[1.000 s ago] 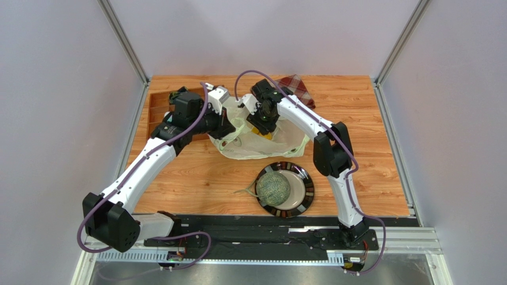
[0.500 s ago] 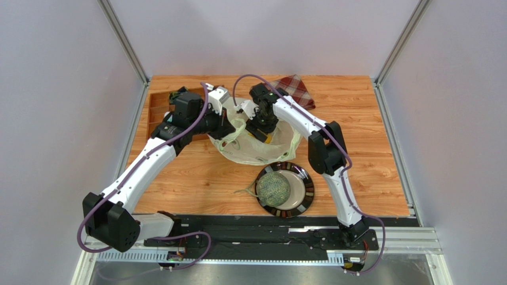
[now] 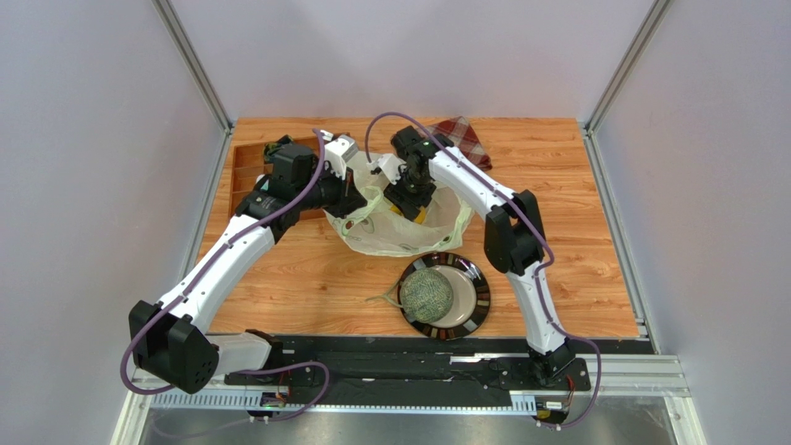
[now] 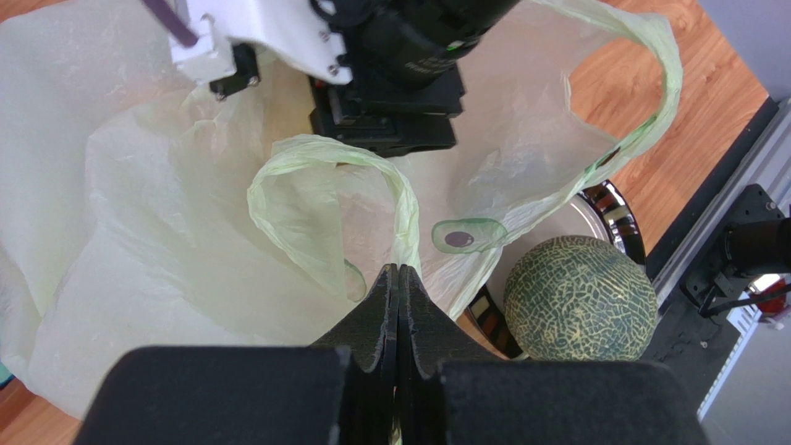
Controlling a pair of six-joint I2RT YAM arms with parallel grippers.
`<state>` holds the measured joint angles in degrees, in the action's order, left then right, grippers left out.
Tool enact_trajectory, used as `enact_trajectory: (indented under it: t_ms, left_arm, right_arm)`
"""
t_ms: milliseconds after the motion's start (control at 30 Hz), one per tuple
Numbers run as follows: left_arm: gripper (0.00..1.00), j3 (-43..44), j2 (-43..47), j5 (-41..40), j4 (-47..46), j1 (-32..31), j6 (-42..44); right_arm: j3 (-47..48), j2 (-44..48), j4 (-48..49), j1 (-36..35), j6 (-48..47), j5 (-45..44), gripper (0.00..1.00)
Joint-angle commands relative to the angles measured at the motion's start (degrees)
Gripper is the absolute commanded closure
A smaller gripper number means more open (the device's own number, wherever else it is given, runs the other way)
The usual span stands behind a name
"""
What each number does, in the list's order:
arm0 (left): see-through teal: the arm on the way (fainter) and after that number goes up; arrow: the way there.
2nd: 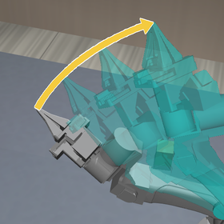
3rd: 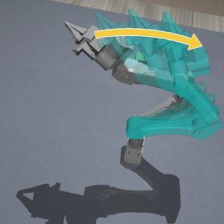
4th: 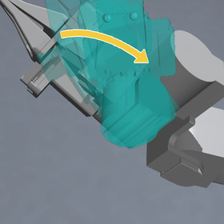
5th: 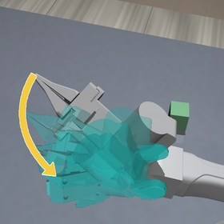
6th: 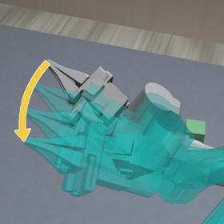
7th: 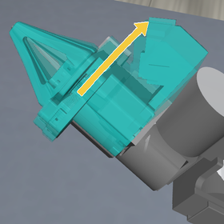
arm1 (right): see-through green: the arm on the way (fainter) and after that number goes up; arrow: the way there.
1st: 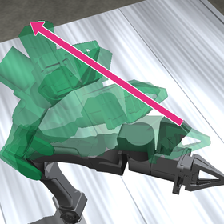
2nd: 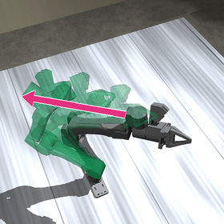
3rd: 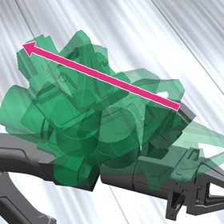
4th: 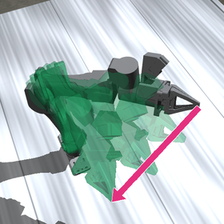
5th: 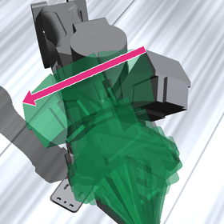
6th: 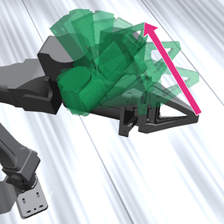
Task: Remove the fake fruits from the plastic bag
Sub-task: Take out the fake fruit from the plastic bag, then place the fake fruit on the plate.
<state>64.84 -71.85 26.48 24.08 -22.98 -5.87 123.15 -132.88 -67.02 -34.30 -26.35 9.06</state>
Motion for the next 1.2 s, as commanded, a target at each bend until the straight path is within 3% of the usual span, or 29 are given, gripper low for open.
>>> enact_trajectory:
  t_ms: [0,133,200,367,433,567,600,700,767,933,1067,1167]
  left_arm:
    - [1.00,0.55,-0.74,-0.46,-3.85,0.39,-0.19]
    - [1.00,1.16,-1.79,-0.99,-5.18,0.48,-1.60]
    - [1.00,2.48,-2.59,-0.99,-5.27,0.48,-2.39]
    - [1.00,5.38,-3.64,-3.10,-5.09,0.57,-2.83]
    - [1.00,5.74,-3.56,-3.36,-5.44,0.57,-2.74]
    - [1.00,5.48,-2.77,-3.45,-5.71,0.57,-2.83]
    - [1.00,5.39,-2.59,-3.37,-5.71,0.57,-2.92]
    - [1.00,4.86,-2.32,-3.10,-5.62,0.57,-3.10]
    - [1.00,4.86,-2.15,-2.84,-5.44,0.57,-2.83]
    - [1.00,5.03,-1.97,-2.84,-4.83,0.57,-1.61]
    - [1.00,4.77,-2.06,-3.10,-4.74,0.66,-0.99]
    - [1.00,4.59,-2.15,-2.93,-4.74,0.66,-1.07]
  right_arm:
    - [-2.46,18.94,-0.21,0.20,-1.24,6.92,0.67]
    - [-10.20,29.50,0.49,0.12,-3.00,18.25,0.65]
    - [-12.93,33.54,-0.56,-0.41,-3.18,19.24,0.65]
    - [-17.58,41.54,-6.88,-0.33,-2.84,13.10,0.67]
    - [-24.52,48.37,-5.06,2.47,-0.73,9.94,0.68]
    - [-32.26,53.07,-4.43,18.27,9.88,13.42,0.66]
    - [-35.15,52.99,-4.60,25.79,10.87,14.57,0.66]
    - [-40.17,51.50,-5.13,35.76,11.58,16.08,0.67]
    - [-44.13,48.96,-5.66,37.64,11.50,15.02,0.68]
    - [-49.49,46.49,-1.63,35.11,11.58,18.62,0.66]
    - [-50.99,43.59,0.04,23.27,10.00,18.37,0.66]
    - [-49.69,39.20,3.12,19.29,12.28,18.27,0.66]
